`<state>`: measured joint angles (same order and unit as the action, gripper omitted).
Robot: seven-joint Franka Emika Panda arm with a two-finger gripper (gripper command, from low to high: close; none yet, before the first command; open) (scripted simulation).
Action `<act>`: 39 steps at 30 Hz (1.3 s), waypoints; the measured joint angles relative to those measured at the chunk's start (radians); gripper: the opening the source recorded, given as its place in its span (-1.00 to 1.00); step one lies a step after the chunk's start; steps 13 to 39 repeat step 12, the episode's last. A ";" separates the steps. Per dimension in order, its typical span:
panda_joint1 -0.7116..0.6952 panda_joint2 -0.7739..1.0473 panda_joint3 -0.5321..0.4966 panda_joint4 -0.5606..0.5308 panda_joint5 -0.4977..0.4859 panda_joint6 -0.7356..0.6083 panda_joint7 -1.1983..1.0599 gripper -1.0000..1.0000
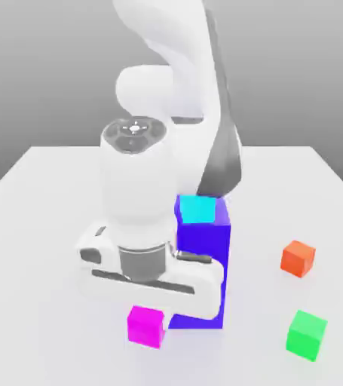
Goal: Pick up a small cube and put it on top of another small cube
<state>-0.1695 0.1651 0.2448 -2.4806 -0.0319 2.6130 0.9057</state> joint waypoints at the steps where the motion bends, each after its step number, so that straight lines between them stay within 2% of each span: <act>1: 0.022 -0.007 0.029 -0.003 -0.006 -0.004 -0.030 -1.00; 5: 0.117 -0.017 0.140 -0.019 -0.055 0.010 -0.127 -1.00; 8: 0.230 0.094 0.137 0.002 -0.197 0.095 -0.104 -1.00; 9: 0.253 0.126 0.121 0.006 -0.230 0.121 -0.088 1.00; 39: 0.253 0.126 0.121 0.006 -0.230 0.121 -0.088 1.00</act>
